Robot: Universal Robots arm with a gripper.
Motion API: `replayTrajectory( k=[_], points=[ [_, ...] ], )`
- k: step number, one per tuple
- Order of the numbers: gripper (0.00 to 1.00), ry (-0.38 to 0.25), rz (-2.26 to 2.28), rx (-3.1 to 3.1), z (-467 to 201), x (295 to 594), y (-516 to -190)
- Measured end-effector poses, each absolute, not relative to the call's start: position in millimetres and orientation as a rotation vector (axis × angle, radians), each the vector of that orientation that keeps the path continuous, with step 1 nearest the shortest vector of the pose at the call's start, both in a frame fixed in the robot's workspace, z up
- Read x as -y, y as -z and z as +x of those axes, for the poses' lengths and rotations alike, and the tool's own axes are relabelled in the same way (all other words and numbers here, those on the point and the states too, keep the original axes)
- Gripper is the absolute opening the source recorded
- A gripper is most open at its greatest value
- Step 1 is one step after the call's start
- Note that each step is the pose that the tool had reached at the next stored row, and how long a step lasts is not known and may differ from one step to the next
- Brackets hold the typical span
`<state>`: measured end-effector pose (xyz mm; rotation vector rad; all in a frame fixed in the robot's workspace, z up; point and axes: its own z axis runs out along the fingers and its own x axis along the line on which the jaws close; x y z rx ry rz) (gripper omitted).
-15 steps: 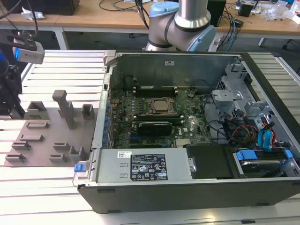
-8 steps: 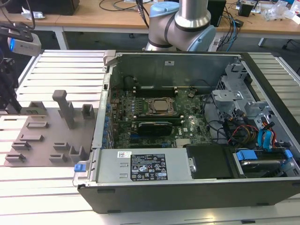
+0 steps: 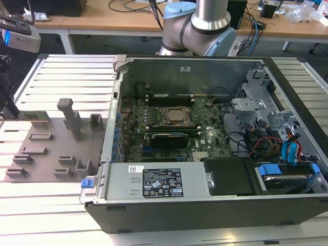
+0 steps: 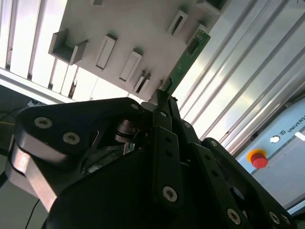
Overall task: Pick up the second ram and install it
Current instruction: 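Pick up the second ram and move it above second insertion slot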
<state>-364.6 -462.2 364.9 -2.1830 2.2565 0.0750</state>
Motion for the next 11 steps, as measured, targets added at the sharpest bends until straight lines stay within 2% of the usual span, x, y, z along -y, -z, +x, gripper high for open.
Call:
replayTrajectory(
  k=[11],
  points=[
    [0.13, -0.075, -2.183, -2.256, -365, 462, -401]
  ],
)
